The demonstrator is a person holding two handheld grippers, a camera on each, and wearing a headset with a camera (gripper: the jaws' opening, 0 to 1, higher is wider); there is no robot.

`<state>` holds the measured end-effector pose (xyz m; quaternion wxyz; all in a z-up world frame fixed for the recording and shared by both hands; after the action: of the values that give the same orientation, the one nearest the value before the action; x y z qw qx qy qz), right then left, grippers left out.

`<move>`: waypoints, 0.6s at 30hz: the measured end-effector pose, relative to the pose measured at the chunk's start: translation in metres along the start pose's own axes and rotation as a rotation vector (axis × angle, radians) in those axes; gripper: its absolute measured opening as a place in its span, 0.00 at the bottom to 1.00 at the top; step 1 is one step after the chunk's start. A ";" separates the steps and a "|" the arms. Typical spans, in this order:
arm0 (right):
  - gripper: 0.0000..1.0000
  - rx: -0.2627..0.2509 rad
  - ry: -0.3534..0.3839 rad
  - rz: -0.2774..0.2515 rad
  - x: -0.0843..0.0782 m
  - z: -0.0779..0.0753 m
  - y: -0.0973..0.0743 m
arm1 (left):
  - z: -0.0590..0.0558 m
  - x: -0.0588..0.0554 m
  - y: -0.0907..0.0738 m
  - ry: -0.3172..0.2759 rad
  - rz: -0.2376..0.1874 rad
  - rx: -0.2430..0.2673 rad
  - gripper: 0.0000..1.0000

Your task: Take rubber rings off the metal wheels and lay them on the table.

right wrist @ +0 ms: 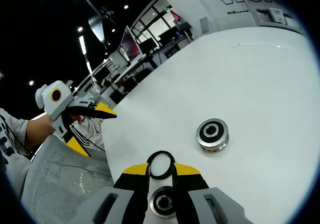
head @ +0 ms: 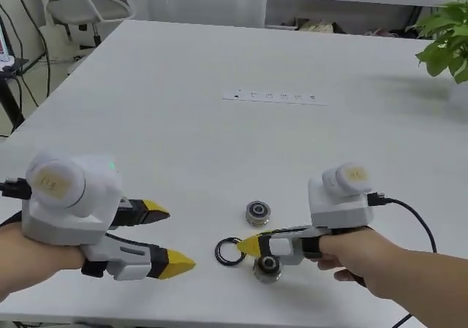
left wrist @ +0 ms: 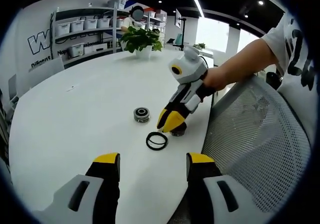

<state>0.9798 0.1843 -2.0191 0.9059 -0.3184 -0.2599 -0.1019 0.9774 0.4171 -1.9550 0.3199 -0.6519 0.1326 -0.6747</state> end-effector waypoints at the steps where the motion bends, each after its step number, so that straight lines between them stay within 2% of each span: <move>1: 0.16 0.001 -0.005 0.000 0.000 0.001 -0.001 | 0.000 0.000 0.000 -0.002 0.000 -0.001 0.51; 10: 0.25 0.002 -0.073 -0.013 0.007 0.010 -0.015 | -0.002 0.007 -0.005 -0.004 -0.012 0.004 0.52; 16: 0.33 0.009 -0.151 -0.044 0.012 0.022 -0.034 | -0.004 0.011 -0.011 -0.018 -0.040 0.017 0.52; 18: 0.36 0.002 -0.176 -0.073 0.014 0.023 -0.042 | -0.005 0.013 -0.014 -0.037 -0.061 0.023 0.52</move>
<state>0.9671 0.1658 -1.9741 0.8757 -0.3156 -0.3497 -0.1062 0.9699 0.4189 -1.9369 0.3092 -0.6642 0.0990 -0.6734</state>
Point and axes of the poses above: the centre of the closed fingertips' face, and the gripper's own axes: y roughly forward along the fingers, z roughly to its left, x roughly out of its top, the point moved 10 cm from there along -y, roughly backward along the fingers, and after that the axes turned 12 degrees about y, right-handed, at the moved point
